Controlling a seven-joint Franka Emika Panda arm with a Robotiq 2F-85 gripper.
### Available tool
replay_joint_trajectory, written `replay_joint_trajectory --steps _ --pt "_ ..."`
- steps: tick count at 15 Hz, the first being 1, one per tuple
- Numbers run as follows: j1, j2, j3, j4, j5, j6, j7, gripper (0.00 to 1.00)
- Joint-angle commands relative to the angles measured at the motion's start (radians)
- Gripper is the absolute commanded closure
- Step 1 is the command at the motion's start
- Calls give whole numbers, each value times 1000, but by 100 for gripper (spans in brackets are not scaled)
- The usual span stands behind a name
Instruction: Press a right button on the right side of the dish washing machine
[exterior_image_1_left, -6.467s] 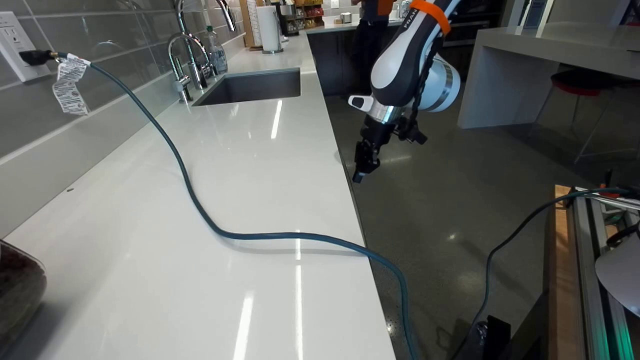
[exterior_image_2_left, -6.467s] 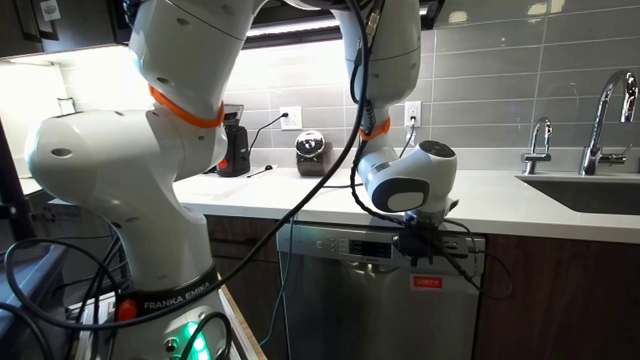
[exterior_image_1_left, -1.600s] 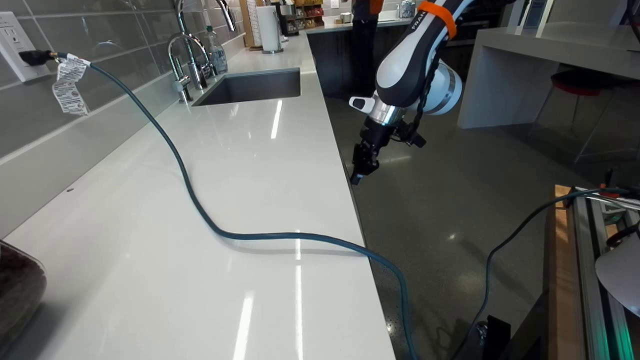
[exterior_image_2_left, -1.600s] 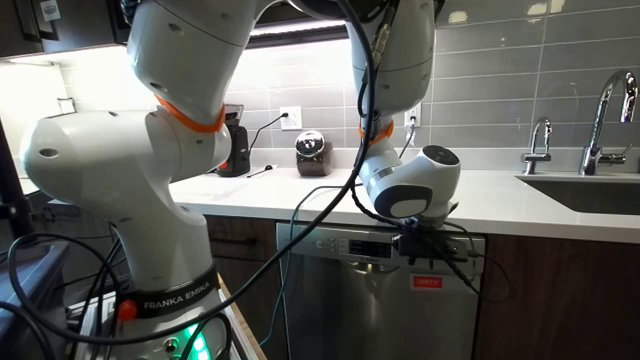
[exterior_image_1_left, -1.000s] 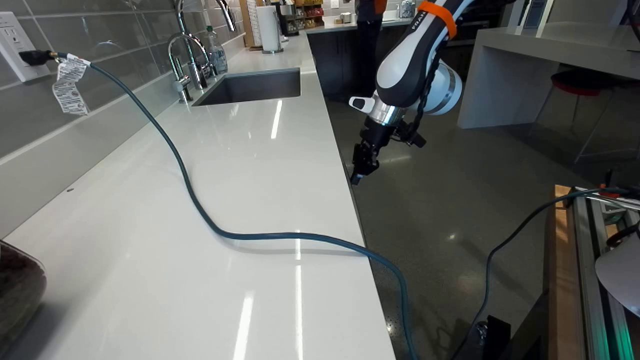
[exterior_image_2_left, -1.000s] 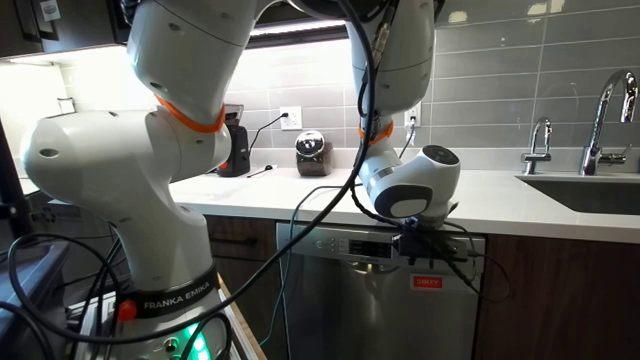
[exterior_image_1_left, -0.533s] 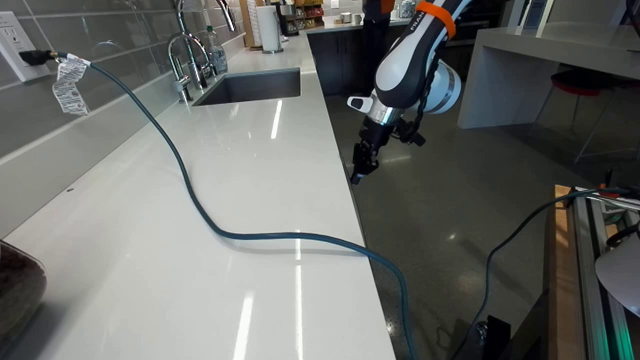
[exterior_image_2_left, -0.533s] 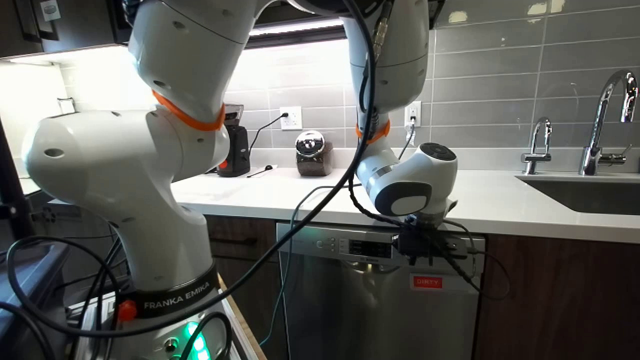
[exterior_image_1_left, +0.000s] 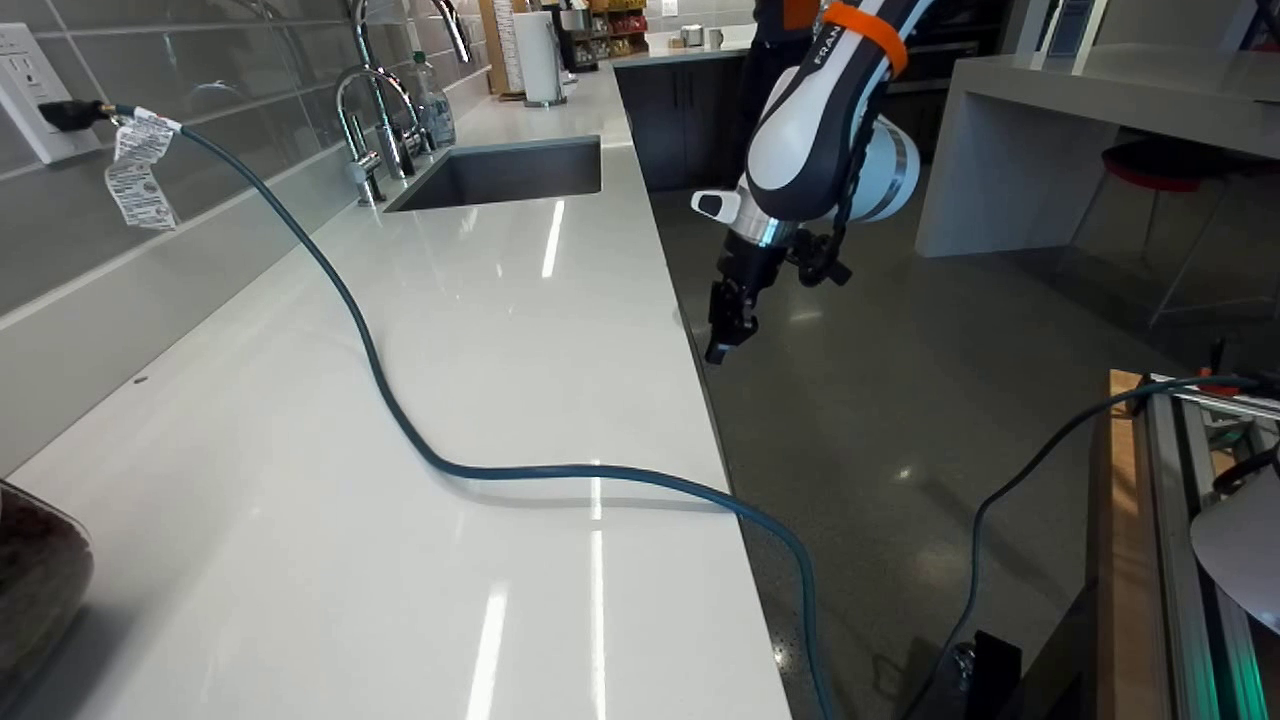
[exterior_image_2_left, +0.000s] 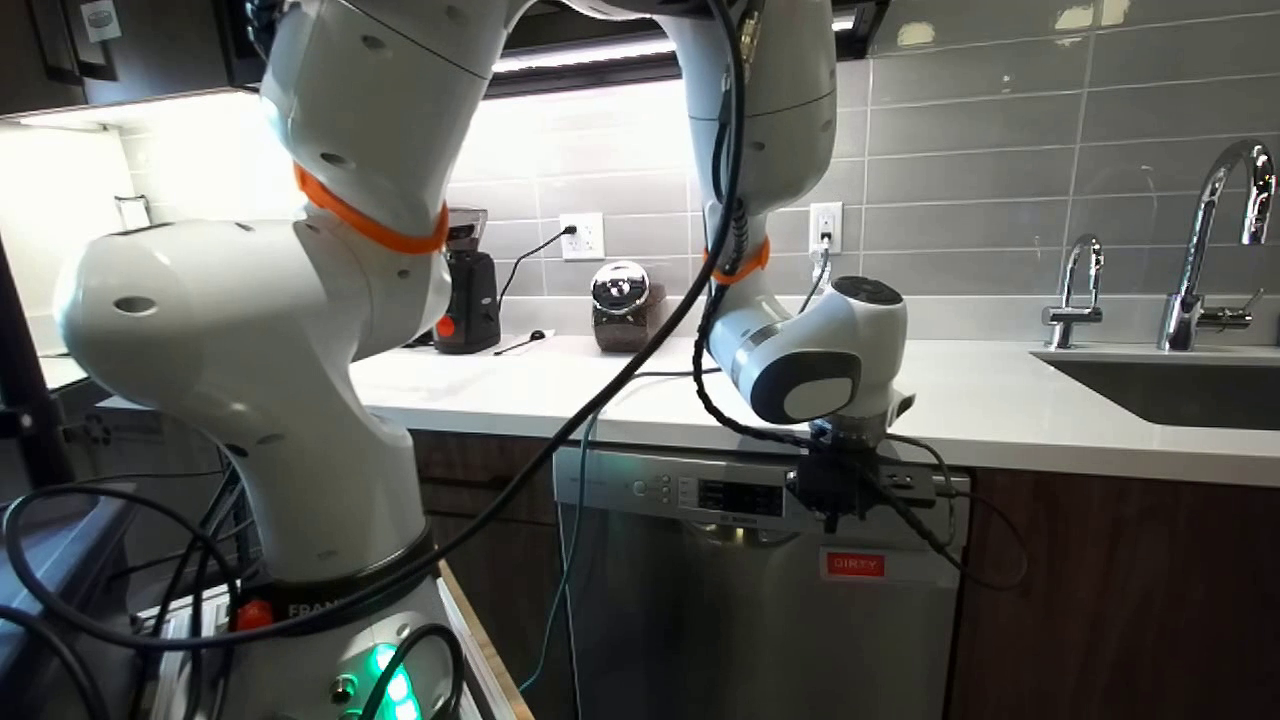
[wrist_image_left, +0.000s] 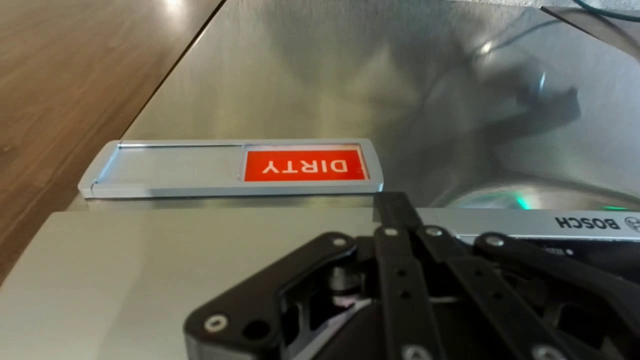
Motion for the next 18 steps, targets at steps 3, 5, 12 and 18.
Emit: replay_joint_trajectory --steps 3,5,12,18 --pt "84 -78 -72 -28 -6 -37 59 58" --pt "104 -95 -88 -34 -2 -47 66 45" --pt "177 -176 -154 -52 26 -139 67 0" --pt "305 -263 -265 -61 70 -234 74 0"
